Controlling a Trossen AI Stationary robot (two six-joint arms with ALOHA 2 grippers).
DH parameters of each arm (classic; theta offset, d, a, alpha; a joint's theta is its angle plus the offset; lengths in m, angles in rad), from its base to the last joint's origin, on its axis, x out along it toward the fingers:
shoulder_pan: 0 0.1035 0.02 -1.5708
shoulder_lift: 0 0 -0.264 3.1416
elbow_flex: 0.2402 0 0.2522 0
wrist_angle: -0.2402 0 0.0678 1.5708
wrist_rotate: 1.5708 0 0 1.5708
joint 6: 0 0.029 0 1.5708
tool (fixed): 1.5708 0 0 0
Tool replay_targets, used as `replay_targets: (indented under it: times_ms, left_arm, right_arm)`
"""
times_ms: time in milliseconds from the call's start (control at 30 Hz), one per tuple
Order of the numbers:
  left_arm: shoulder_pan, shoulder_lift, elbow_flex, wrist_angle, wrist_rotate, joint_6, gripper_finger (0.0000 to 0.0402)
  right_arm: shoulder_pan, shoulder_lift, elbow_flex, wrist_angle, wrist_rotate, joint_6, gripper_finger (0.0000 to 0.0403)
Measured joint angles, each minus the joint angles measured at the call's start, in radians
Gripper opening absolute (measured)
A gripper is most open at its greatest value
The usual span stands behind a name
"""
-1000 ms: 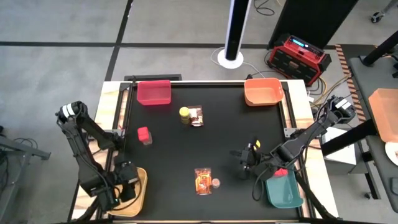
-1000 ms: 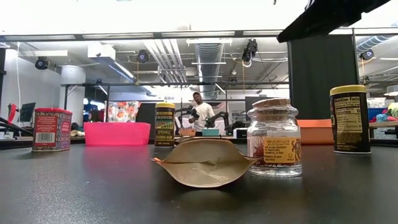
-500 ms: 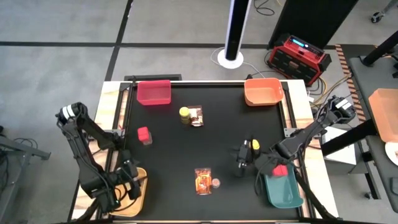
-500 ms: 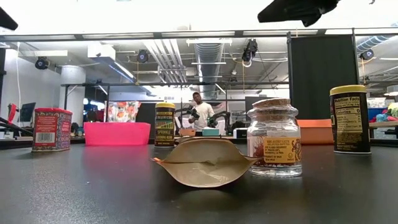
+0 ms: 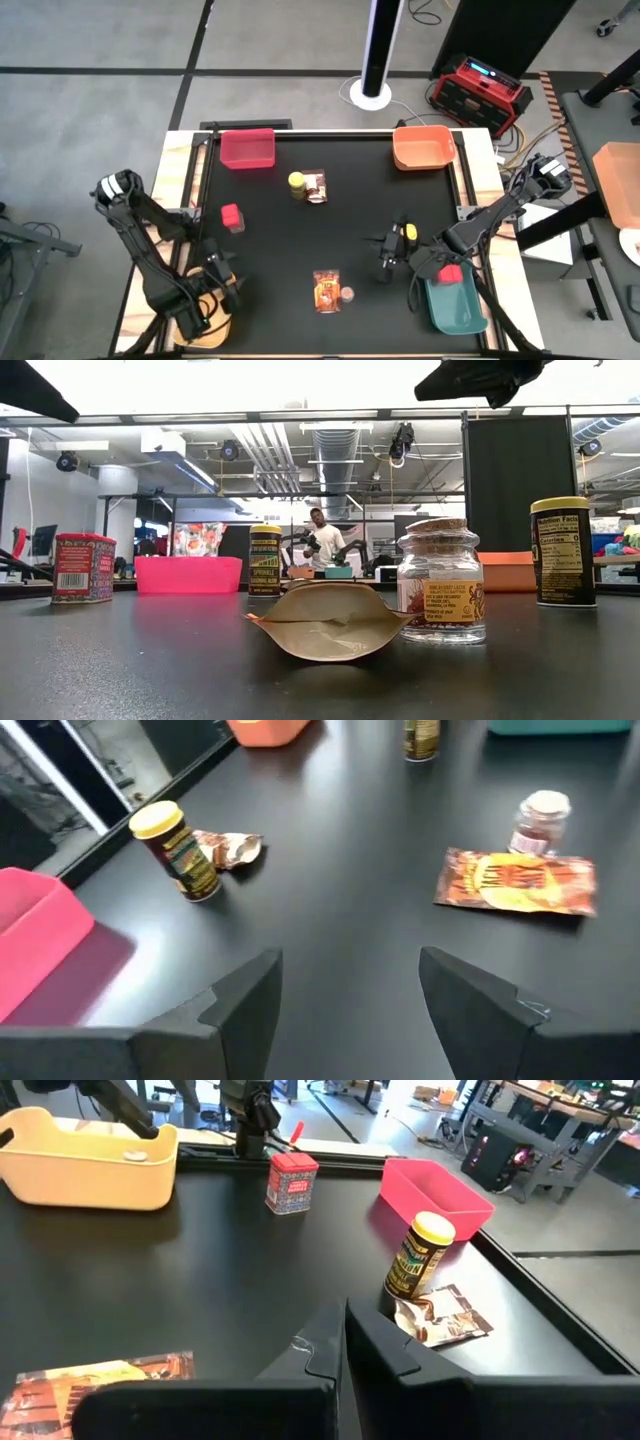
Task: Sort spices by type
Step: Put the top yellow seasoning bottle into the red bin
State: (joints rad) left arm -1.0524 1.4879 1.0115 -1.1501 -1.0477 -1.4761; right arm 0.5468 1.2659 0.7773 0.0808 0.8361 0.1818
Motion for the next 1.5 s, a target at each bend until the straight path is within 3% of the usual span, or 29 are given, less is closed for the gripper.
replay_targets:
  times_ms: [800,1067,1500]
  left_arm:
    - [0.228,-0.01,0.0,0.016,0.044,0.191,0.0217]
    - [0.278,-0.044,0.0,0.164,0.071,0.48,0.0191]
    - [0.377,-0.144,-0.007,0.25,0.149,0.778,0.0159]
  right_arm:
    - [-0.02,0.0,-0.001,-0.076,0.002,-0.023,0.0009]
    - [-0.098,0.0,-0.001,-0.067,-0.005,-0.012,0.0009]
    - [-0.135,0.0,-0.002,-0.077,-0.006,-0.025,0.0009]
